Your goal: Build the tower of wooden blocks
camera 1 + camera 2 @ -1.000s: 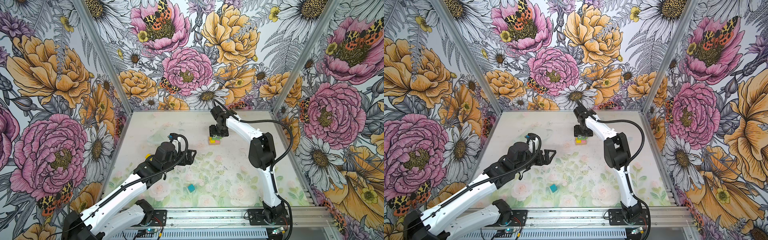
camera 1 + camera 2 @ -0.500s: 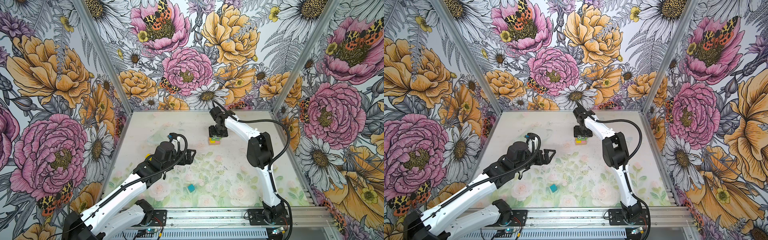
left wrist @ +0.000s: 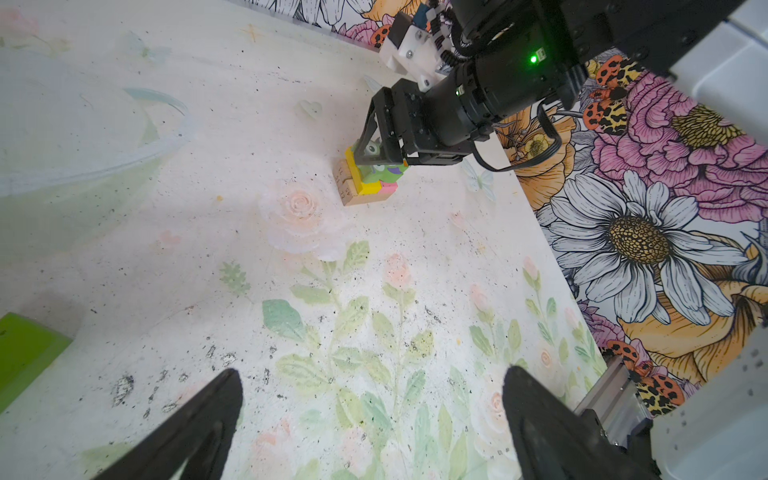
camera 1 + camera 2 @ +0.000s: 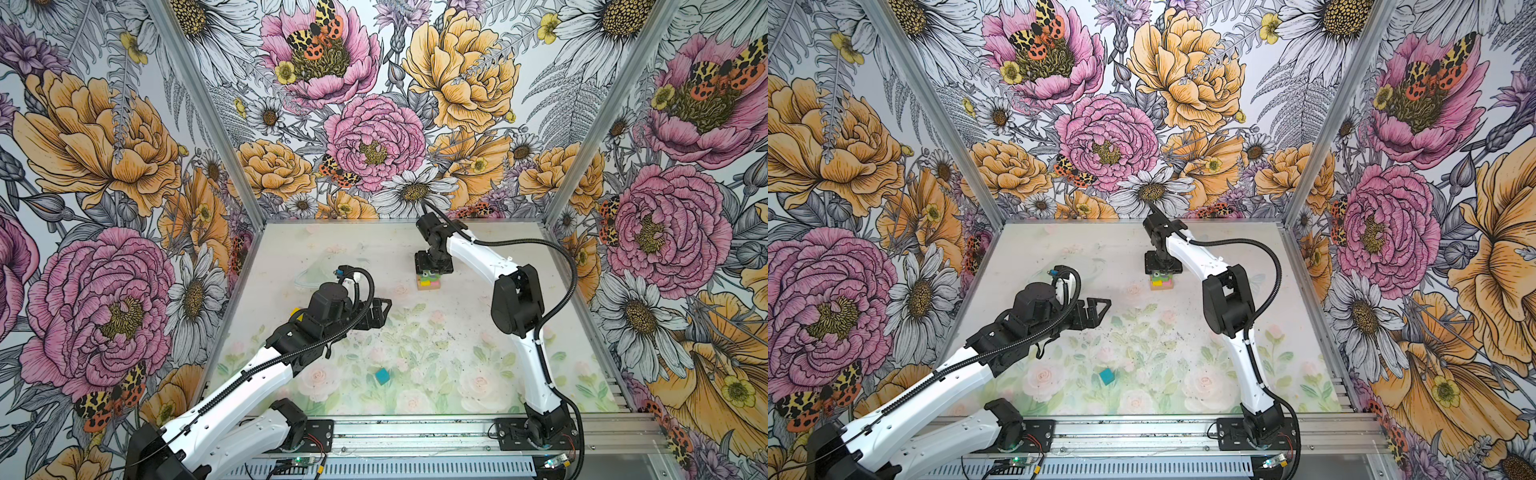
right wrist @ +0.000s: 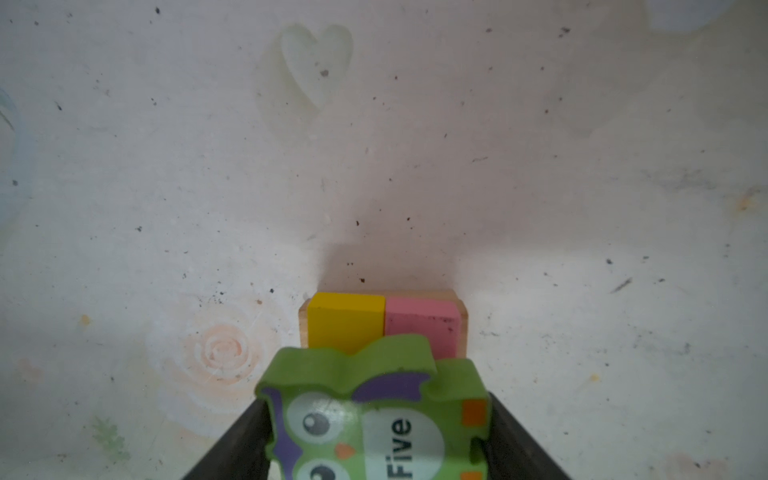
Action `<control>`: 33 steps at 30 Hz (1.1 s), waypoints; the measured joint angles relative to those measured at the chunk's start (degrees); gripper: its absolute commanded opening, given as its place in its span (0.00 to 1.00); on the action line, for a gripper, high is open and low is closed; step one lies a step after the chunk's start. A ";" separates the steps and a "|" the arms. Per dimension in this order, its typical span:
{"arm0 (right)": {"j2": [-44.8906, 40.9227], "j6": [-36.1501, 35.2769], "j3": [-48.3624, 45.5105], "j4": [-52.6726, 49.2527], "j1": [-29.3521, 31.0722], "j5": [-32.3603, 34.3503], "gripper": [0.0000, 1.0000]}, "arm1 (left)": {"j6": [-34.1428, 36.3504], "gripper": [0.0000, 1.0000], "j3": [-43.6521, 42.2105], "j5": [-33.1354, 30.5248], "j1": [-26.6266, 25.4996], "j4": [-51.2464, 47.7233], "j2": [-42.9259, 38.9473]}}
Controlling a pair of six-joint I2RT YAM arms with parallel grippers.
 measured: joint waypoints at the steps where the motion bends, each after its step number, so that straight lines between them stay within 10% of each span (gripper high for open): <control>1: 0.15 0.00 0.35 -0.09 0.00 0.00 0.52 | 0.00 0.99 0.00 0.15 0.09 0.02 0.00; 11: 1.49 0.02 0.92 -0.87 0.00 0.00 0.56 | 0.00 0.99 0.00 0.96 0.90 0.02 -0.02; 17: 1.57 0.02 1.14 -1.01 0.00 -0.02 0.77 | 0.00 0.99 -0.02 1.18 1.11 0.02 -0.02; 19: 1.57 0.02 1.16 -1.03 0.00 0.00 0.99 | 0.00 0.99 -0.02 1.31 1.16 0.02 -0.02; 33: -7.72 -0.04 -0.72 -0.70 1.09 3.04 1.00 | 0.00 0.99 -0.02 0.94 2.16 -2.86 -0.92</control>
